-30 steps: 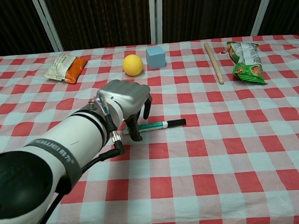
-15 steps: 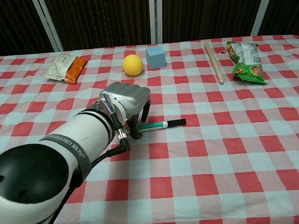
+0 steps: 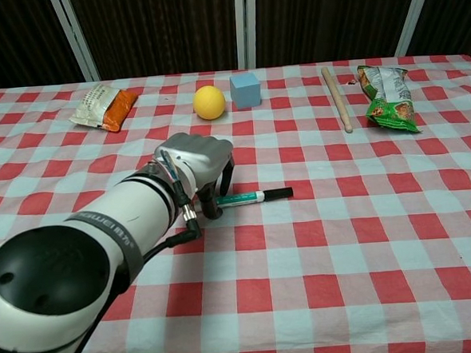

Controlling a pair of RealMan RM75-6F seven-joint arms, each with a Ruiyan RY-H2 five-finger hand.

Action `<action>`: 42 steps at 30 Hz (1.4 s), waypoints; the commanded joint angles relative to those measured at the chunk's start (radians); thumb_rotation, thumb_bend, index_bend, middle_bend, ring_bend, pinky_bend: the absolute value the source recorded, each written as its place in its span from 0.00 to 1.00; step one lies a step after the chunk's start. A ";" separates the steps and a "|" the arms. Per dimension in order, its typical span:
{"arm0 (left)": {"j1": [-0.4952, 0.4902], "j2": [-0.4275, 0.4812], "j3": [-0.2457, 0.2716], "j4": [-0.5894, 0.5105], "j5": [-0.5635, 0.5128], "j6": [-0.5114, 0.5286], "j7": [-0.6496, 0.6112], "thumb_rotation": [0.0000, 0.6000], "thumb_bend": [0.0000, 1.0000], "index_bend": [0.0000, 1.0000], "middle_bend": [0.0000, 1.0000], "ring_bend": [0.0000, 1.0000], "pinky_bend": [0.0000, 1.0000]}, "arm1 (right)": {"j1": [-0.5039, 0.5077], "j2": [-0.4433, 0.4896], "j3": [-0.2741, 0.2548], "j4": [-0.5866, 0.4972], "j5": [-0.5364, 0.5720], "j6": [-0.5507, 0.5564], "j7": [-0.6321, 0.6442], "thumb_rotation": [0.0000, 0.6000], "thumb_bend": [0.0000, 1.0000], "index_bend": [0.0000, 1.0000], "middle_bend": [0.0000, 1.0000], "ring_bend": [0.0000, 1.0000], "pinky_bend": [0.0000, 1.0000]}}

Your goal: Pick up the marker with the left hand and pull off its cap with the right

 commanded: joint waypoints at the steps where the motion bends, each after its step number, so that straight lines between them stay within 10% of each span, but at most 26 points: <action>1: 0.000 0.002 0.002 -0.006 0.000 0.002 -0.003 1.00 0.29 0.49 0.53 0.98 0.94 | 0.002 -0.002 -0.001 0.001 0.000 -0.003 -0.002 1.00 0.22 0.00 0.05 0.00 0.00; 33: 0.010 0.071 0.026 -0.093 0.115 0.011 -0.095 1.00 0.33 0.55 0.59 1.00 0.95 | 0.032 0.001 0.001 -0.034 -0.020 -0.024 -0.043 1.00 0.22 0.00 0.11 0.00 0.00; 42: -0.006 0.122 0.025 -0.186 0.168 -0.003 -0.111 1.00 0.33 0.55 0.60 1.00 0.96 | 0.167 -0.059 0.057 -0.025 -0.004 -0.173 -0.094 1.00 0.23 0.22 0.23 0.00 0.02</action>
